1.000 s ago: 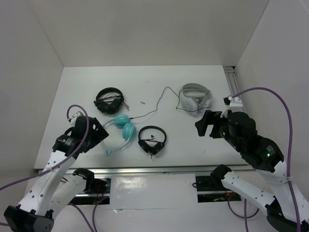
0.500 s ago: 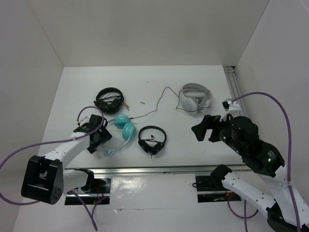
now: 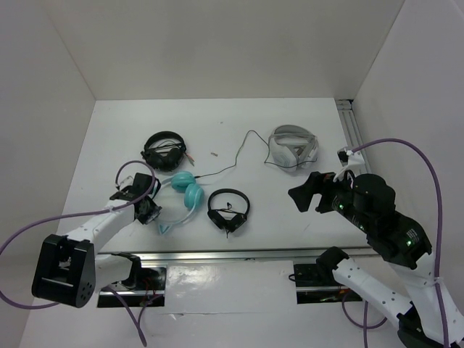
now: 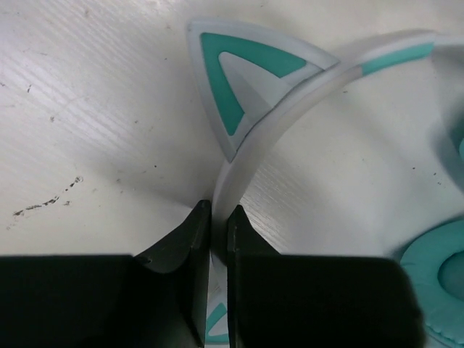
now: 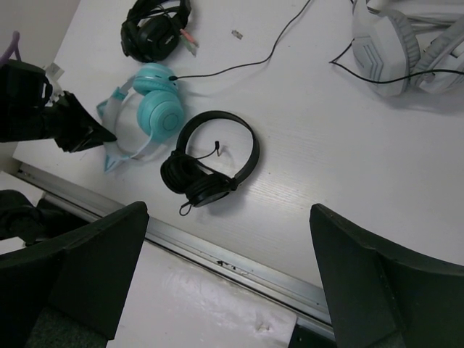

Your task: Wrap the headphones

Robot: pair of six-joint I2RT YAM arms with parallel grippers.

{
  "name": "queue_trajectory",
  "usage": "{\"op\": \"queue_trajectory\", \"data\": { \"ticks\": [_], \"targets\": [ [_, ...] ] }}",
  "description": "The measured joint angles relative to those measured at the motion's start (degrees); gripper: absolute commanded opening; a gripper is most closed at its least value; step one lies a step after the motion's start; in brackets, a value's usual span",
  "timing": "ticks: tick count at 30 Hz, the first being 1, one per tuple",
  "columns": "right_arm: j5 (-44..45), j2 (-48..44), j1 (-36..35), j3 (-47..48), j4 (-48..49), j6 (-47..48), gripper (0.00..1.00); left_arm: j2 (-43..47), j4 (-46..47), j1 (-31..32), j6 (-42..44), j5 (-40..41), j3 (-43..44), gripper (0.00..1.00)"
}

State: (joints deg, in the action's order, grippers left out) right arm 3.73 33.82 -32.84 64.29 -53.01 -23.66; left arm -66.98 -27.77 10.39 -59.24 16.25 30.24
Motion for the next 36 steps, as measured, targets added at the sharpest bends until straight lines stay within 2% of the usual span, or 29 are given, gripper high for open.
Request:
{"op": "queue_trajectory", "data": {
  "ticks": [1, 8, 15, 19, 26, 31, 36],
  "targets": [
    [-0.15, 0.00, 0.00, 0.17, 0.00, 0.09, 1.00, -0.11, 0.02, -0.09, 0.24, -0.09, 0.00, 0.00],
    [-1.68, 0.00, 0.00, 0.98, 0.07, 0.39, 1.00, -0.94, -2.99, 0.72, 0.61, -0.74, 1.79, 0.00],
    [-7.41, -1.66, 0.00, -1.97, 7.06, 1.92, 1.00, 15.13, -16.37, 8.07, 1.75, -0.90, 8.48, 0.00],
    [-12.00, -3.52, 0.00, -9.27, 14.16, 3.21, 1.00, 18.93, -21.92, 8.74, 3.43, -0.37, 20.22, 0.00],
    [-21.05, -4.92, 0.00, -21.24, 31.01, 7.17, 1.00, 14.97, -29.77, 8.94, 11.82, 1.18, 44.68, 0.00],
    [-22.88, -5.31, 0.00, -23.50, 41.53, 11.52, 1.00, 8.74, -33.42, 8.94, 18.86, -2.47, 60.15, 0.00],
    [-22.88, -1.46, 0.00, -23.50, 50.05, 13.20, 1.00, 5.16, -36.46, 8.94, 22.40, -6.93, 71.30, 0.00]
  ]
}}
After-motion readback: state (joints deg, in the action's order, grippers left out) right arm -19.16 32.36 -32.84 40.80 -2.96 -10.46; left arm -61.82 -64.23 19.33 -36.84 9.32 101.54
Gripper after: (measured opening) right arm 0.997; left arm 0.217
